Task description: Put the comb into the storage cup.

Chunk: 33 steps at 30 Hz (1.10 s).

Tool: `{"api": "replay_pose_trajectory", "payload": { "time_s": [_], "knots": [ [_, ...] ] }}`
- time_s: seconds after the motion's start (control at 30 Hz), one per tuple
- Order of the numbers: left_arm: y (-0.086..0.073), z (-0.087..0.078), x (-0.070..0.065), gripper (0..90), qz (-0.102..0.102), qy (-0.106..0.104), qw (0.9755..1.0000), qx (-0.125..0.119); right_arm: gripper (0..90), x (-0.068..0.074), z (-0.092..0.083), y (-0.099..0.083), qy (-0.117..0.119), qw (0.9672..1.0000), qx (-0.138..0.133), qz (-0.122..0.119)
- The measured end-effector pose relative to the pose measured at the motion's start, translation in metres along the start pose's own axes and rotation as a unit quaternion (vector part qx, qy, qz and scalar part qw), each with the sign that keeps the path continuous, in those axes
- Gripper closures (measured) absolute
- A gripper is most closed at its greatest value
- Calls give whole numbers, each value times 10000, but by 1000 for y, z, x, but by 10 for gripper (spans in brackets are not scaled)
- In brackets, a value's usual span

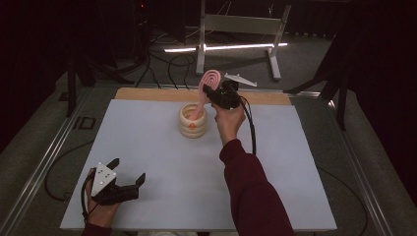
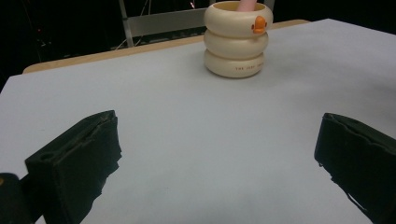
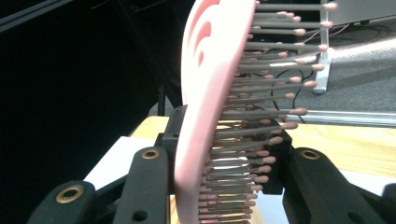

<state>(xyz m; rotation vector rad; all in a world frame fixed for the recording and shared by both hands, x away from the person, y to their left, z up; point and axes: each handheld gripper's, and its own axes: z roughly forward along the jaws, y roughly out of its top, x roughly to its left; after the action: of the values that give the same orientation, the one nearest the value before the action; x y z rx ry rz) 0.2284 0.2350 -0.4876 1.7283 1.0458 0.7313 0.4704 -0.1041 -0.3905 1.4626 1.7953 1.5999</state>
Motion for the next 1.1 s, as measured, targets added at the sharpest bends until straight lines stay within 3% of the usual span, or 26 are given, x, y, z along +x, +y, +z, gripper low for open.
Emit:
{"api": "replay_pose_trajectory", "payload": {
  "time_s": [0.47, 1.1],
  "knots": [
    [0, 0, 0, 11, 19, -13, 10000, 15, 631, 8, 8, -9, -15, 9999, 121, -114],
    [0, 0, -1, 11, 15, -24, 10000, 8, 630, 15, 16, -18, 20, 9998, 190, -93]
  ]
}}
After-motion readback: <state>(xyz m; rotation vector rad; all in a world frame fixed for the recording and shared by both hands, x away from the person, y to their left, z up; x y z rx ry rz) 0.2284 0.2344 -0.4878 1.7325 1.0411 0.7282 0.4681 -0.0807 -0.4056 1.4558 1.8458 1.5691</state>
